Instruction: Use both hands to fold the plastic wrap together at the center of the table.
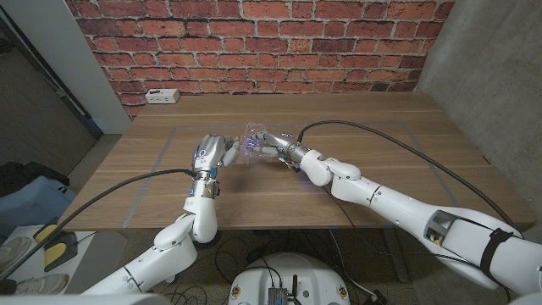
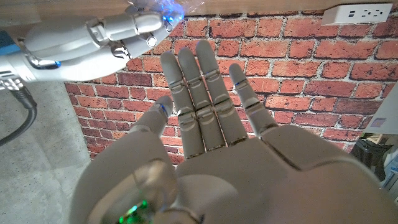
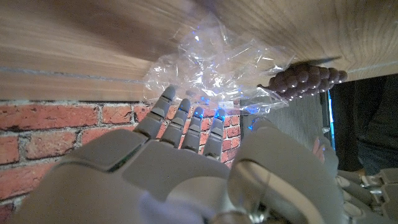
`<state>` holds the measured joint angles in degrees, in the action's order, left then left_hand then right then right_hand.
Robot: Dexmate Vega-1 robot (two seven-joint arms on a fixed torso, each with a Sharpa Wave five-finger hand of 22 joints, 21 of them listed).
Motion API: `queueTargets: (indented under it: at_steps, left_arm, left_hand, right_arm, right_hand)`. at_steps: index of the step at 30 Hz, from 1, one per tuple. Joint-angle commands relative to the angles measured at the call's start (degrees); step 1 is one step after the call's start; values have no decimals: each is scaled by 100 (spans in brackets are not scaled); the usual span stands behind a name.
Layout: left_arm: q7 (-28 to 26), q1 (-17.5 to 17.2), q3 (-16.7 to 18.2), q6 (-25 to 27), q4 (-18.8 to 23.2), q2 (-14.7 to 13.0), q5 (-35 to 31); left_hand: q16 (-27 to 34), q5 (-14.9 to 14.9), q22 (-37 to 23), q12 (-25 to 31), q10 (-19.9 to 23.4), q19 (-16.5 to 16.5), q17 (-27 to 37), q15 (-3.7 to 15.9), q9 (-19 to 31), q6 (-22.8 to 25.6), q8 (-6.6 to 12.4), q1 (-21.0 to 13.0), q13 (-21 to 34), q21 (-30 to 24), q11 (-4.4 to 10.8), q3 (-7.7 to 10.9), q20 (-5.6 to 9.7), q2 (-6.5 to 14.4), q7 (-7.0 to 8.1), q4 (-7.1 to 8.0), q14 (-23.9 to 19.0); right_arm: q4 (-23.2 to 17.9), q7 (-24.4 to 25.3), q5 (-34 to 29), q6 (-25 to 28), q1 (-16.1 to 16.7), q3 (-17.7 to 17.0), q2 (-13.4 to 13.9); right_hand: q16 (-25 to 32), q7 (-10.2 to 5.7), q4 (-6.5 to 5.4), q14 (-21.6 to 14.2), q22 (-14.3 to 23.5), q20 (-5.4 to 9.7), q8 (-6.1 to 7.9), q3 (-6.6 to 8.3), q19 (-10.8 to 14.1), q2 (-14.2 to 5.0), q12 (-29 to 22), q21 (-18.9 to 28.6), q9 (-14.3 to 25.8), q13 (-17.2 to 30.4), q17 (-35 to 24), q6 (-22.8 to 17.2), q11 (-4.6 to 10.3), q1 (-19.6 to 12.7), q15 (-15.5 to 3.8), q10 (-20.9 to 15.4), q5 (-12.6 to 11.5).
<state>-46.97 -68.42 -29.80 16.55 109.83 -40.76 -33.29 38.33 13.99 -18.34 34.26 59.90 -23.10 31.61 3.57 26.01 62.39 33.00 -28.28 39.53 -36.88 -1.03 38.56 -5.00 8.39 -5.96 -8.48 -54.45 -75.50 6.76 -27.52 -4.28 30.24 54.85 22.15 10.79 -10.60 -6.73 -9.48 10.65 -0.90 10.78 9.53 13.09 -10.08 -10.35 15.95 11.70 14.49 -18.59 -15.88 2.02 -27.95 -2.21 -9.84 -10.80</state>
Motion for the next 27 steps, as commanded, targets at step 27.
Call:
queueTargets:
  at_steps: [27]
  left_arm:
    - [99, -7, 131, -567, -174, -44, 231]
  left_hand:
    - [-103, 25, 7, -91, 7, 113, -61, -3, -34, -8, -18, 222, 6, -141, 10, 160, 21, -14, -3, 42, 19]
  right_arm:
    - [1050, 577, 6, 526, -712, 451, -896]
  right_hand:
    - [-10, 118, 137, 959, -31, 322, 32, 865, -600, -216, -56, -453, -84, -353, 665, 329, 545, 163, -694, 577, -91]
